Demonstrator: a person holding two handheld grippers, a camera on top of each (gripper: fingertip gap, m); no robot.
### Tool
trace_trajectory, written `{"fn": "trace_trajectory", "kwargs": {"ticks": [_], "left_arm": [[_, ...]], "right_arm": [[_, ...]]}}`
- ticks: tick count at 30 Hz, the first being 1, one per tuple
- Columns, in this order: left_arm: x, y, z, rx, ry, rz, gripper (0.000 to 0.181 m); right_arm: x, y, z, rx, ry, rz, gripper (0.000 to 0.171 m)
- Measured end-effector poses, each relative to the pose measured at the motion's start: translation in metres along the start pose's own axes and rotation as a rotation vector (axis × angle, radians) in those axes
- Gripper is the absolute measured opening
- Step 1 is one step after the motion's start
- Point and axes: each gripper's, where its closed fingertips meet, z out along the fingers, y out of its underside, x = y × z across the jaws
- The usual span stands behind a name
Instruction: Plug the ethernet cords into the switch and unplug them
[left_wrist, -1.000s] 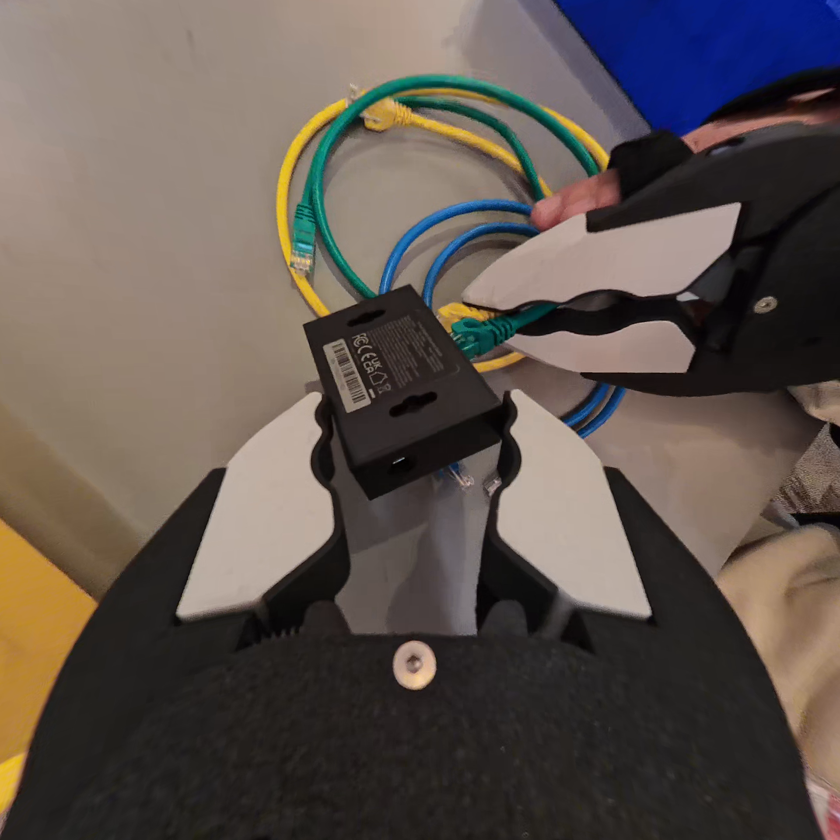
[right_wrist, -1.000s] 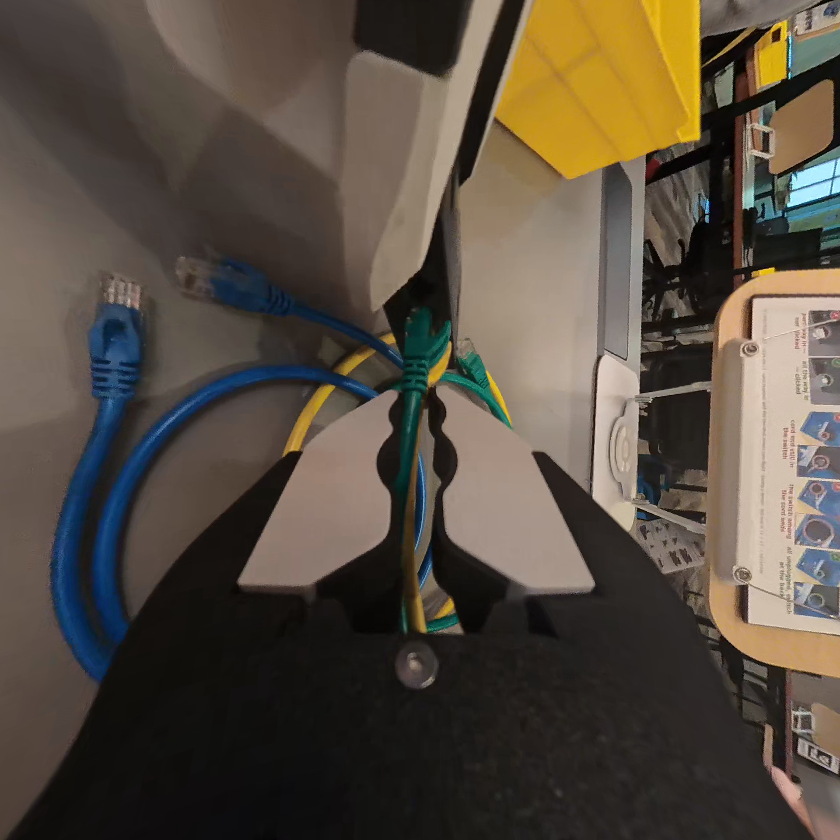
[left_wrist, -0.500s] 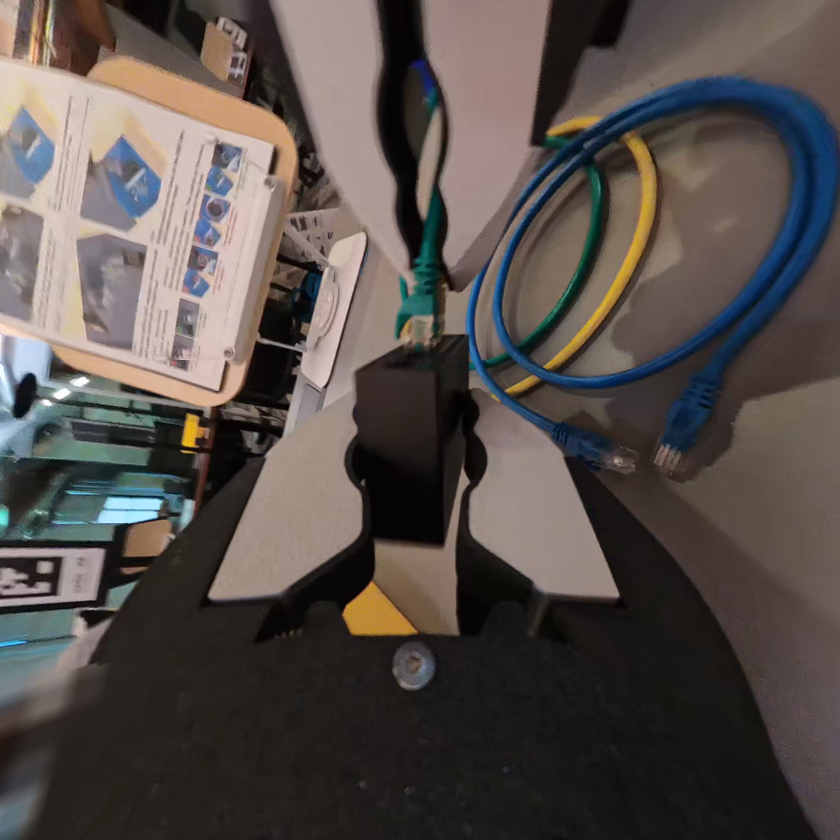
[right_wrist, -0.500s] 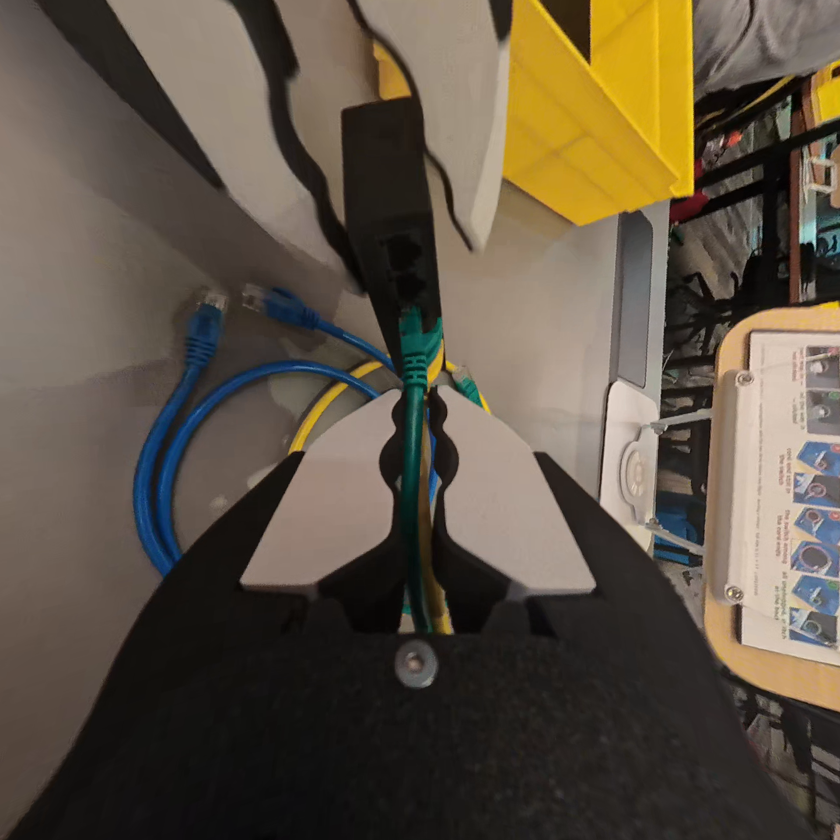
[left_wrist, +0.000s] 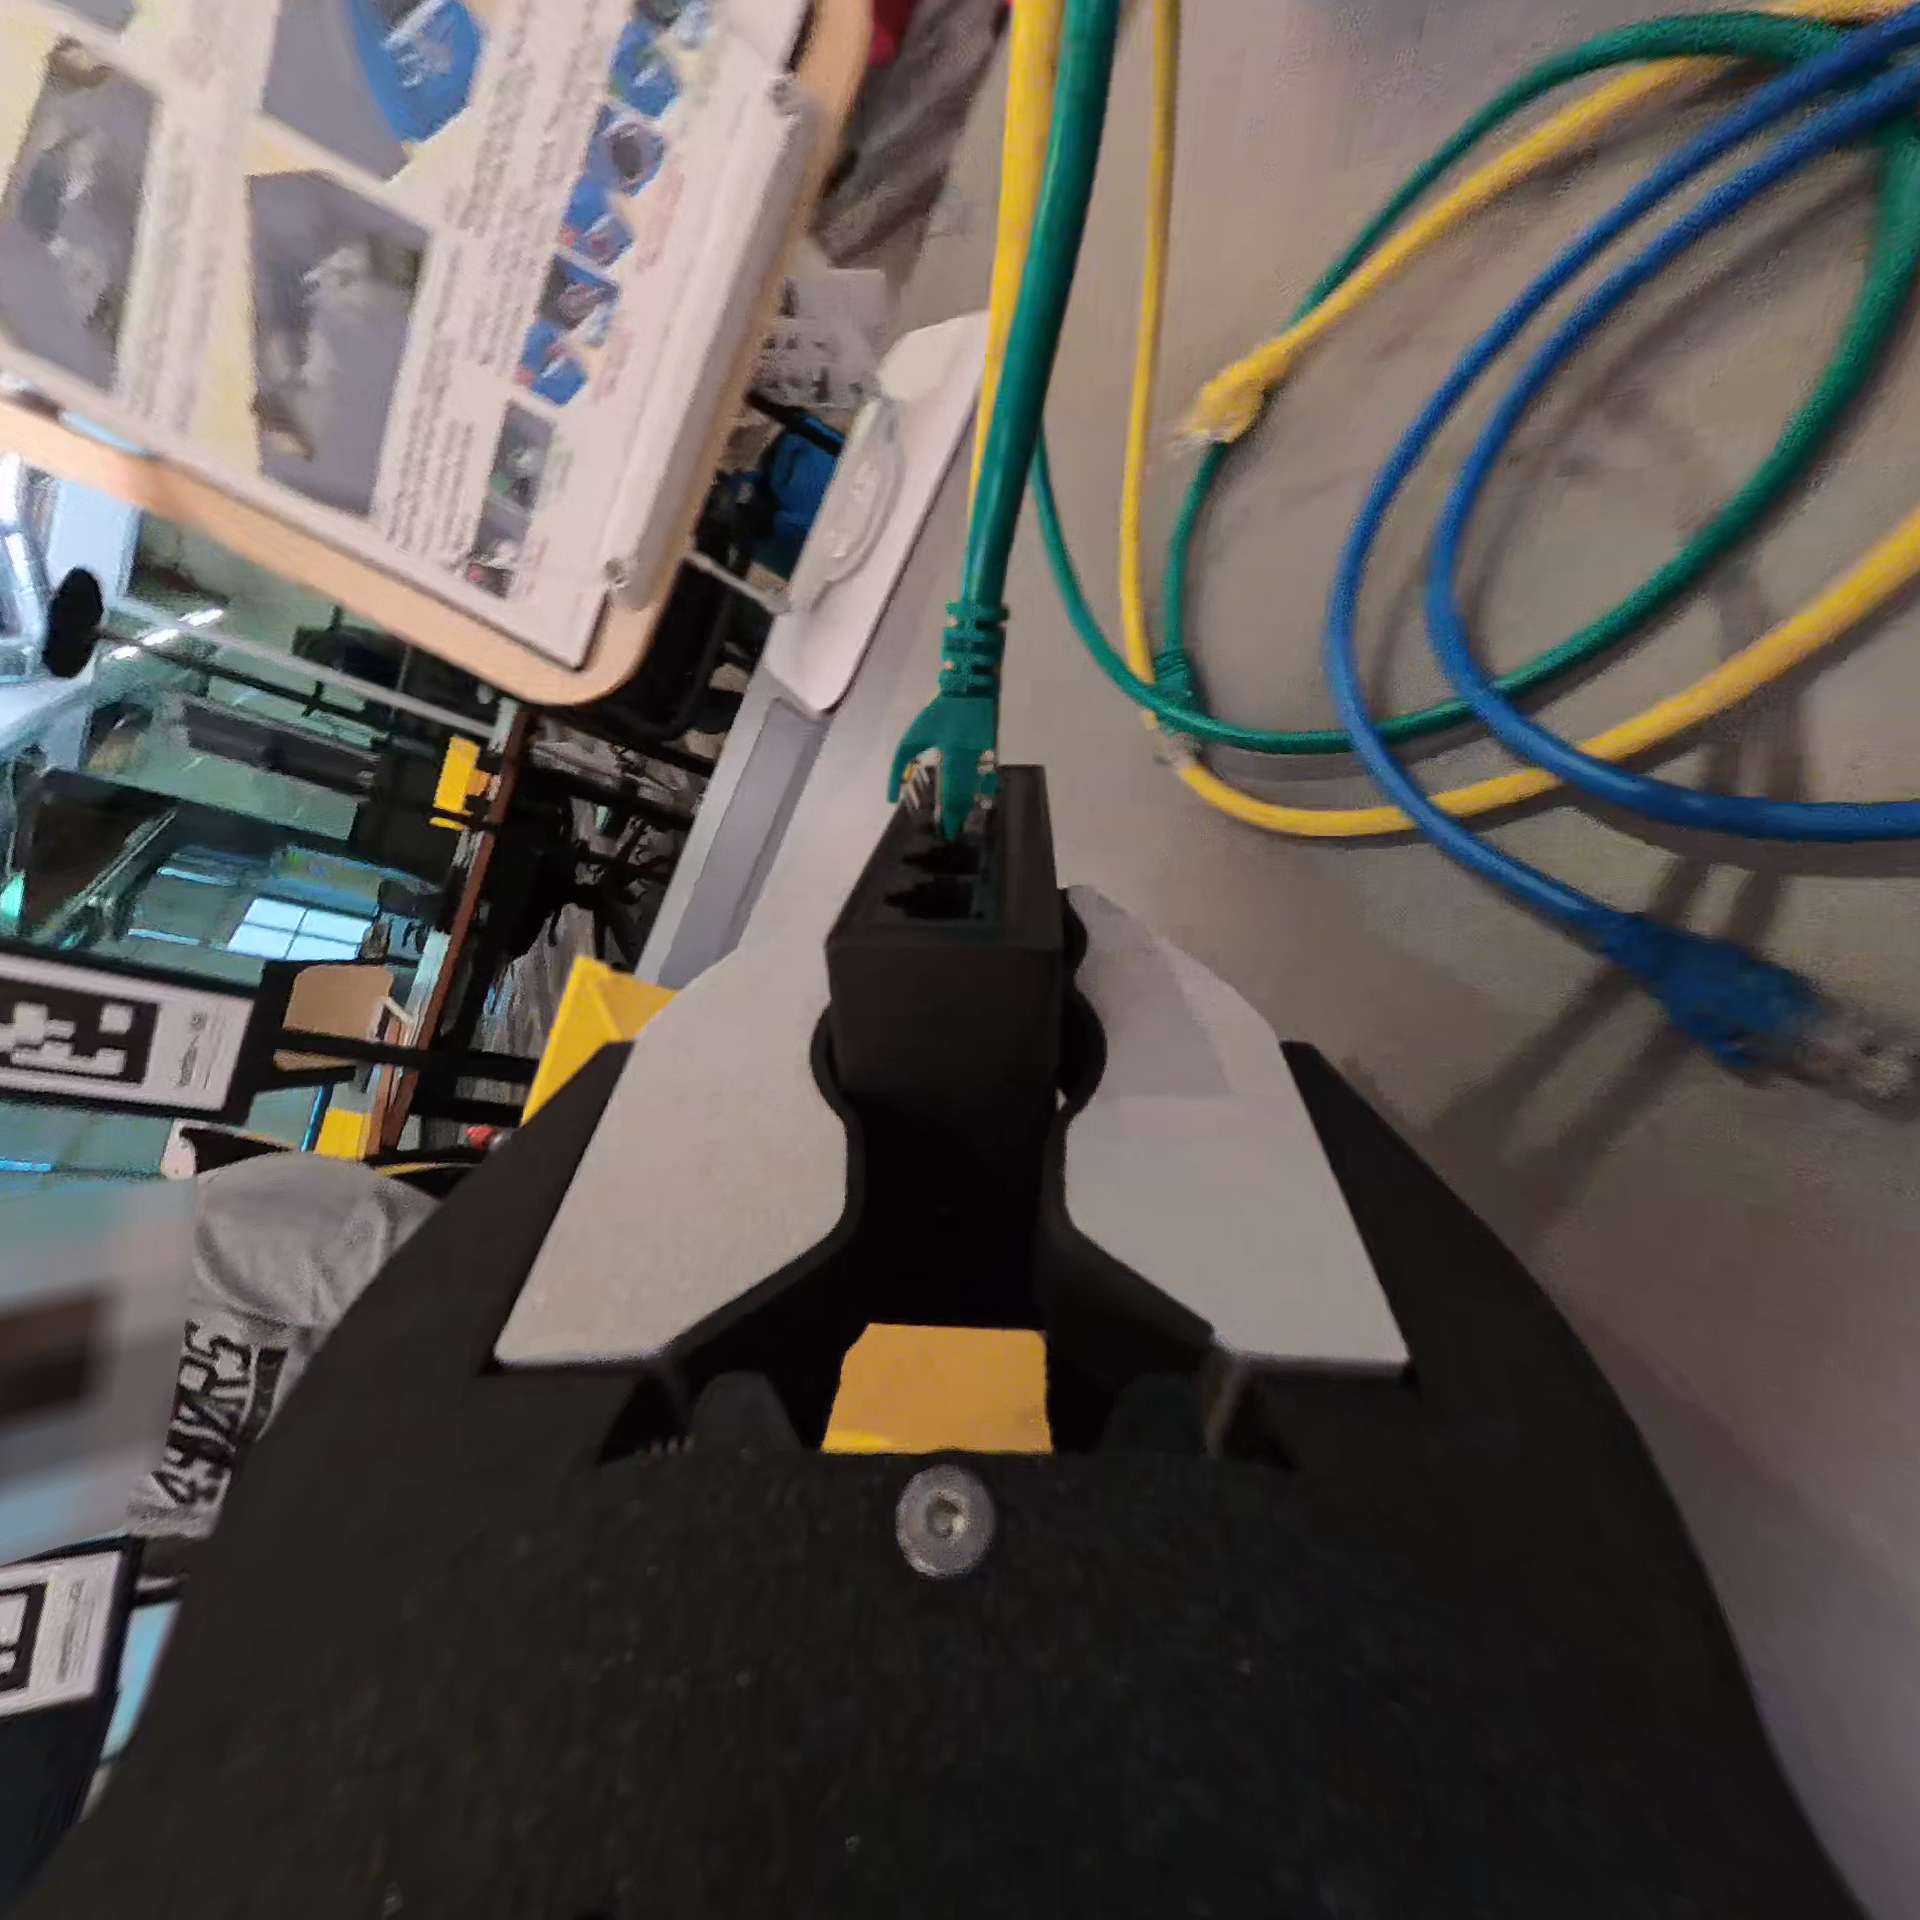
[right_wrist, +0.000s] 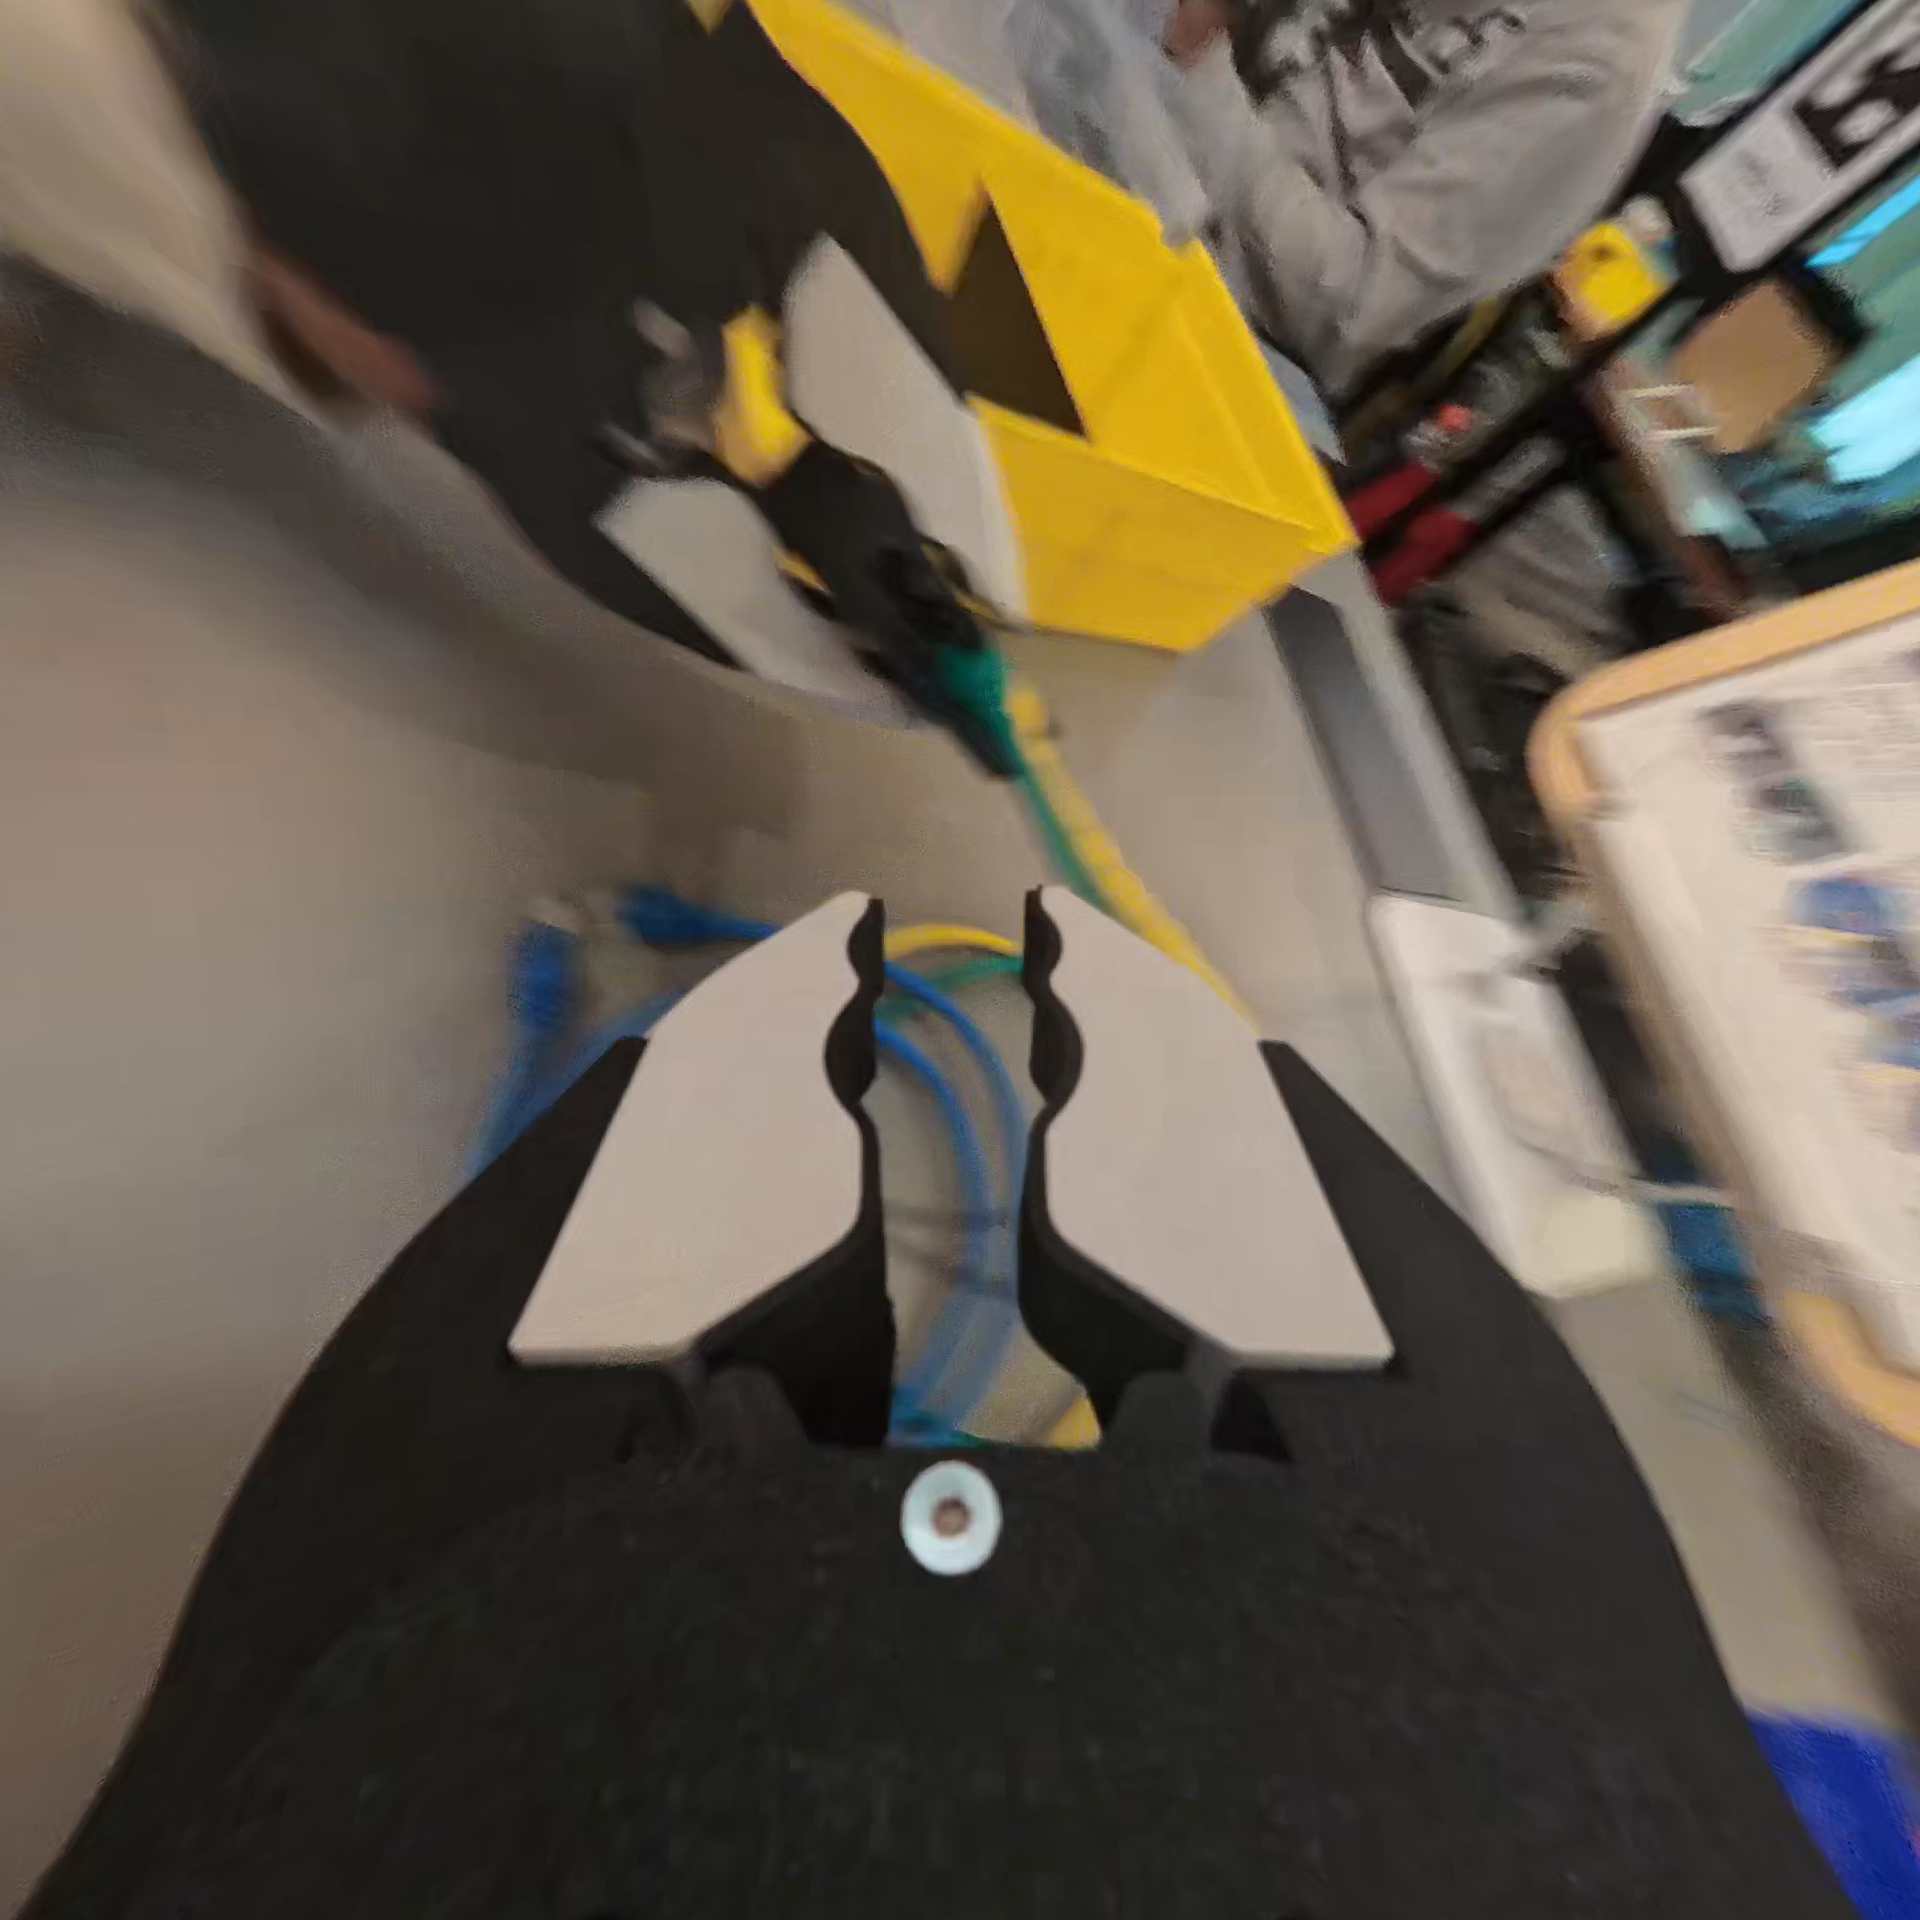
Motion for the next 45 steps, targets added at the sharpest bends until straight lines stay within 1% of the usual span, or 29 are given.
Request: {"fn": "trace_trajectory", "kwargs": {"ticks": [1, 2, 3, 4, 6, 8, 11, 13, 16, 18, 22, 25, 27, 29, 32, 34, 38, 45], "left_arm": [[-0.010, 0.004, -0.001, 0.008, -0.028, -0.018, 0.033], [-0.018, 0.006, -0.003, 0.017, -0.058, -0.020, 0.033], [-0.023, 0.006, -0.004, 0.029, -0.087, -0.011, 0.033], [-0.025, 0.006, -0.004, 0.039, -0.104, 0.002, 0.033], [-0.021, 0.005, -0.004, 0.042, -0.109, 0.015, 0.033], [-0.016, 0.003, -0.004, 0.051, -0.107, 0.028, 0.032], [-0.013, 0.004, -0.006, 0.061, -0.109, 0.029, 0.033], [-0.013, 0.005, -0.006, 0.068, -0.102, 0.014, 0.032], [-0.014, 0.007, -0.006, 0.074, -0.113, 0.026, 0.033], [-0.013, 0.007, -0.006, 0.078, -0.126, 0.057, 0.032], [-0.008, 0.000, -0.008, 0.077, -0.170, 0.188, 0.032], [-0.001, -0.010, -0.009, 0.061, -0.182, 0.248, 0.032], [0.001, -0.018, -0.012, 0.058, -0.203, 0.286, 0.032], [0.003, -0.024, -0.015, 0.059, -0.222, 0.325, 0.032], [0.009, -0.027, -0.019, 0.058, -0.230, 0.360, 0.032], [0.011, -0.026, -0.019, 0.048, -0.231, 0.368, 0.032], [0.009, -0.025, -0.020, 0.042, -0.236, 0.375, 0.032], [0.013, -0.027, -0.017, 0.040, -0.234, 0.396, 0.032]], "right_arm": [[-0.023, -0.009, -0.003, 0.064, -0.116, 0.102, 0.021], [-0.049, -0.014, -0.001, 0.103, -0.255, 0.217, 0.020], [-0.075, -0.009, 0.008, 0.084, -0.375, 0.326, 0.031], [-0.093, 0.006, 0.020, 0.001, -0.442, 0.374, 0.041], [-0.103, 0.041, 0.044, -0.142, -0.423, 0.330, 0.035], [-0.108, 0.056, 0.056, -0.173, -0.427, 0.291, 0.027], [-0.117, 0.067, 0.062, -0.223, -0.446, 0.228, 0.026], [-0.119, 0.066, 0.062, -0.200, -0.435, 0.197, 0.012], [-0.118, 0.069, 0.057, -0.233, -0.429, 0.186, 0.012], [-0.112, 0.057, 0.048, -0.205, -0.424, 0.199, 0.012], [-0.071, 0.000, 0.010, -0.118, -0.411, 0.273, 0.012], [-0.040, -0.021, -0.003, -0.159, -0.435, 0.392, 0.012], [-0.032, -0.023, 0.002, -0.205, -0.460, 0.461, 0.012], [-0.030, -0.018, 0.010, -0.249, -0.455, 0.465, 0.012], [-0.038, -0.020, 0.017, -0.251, -0.480, 0.481, 0.012], [-0.044, -0.012, 0.020, -0.296, -0.490, 0.450, 0.012], [-0.044, -0.017, 0.021, -0.261, -0.492, 0.472, 0.012], [-0.043, -0.013, 0.019, -0.265, -0.482, 0.450, 0.012]]}}
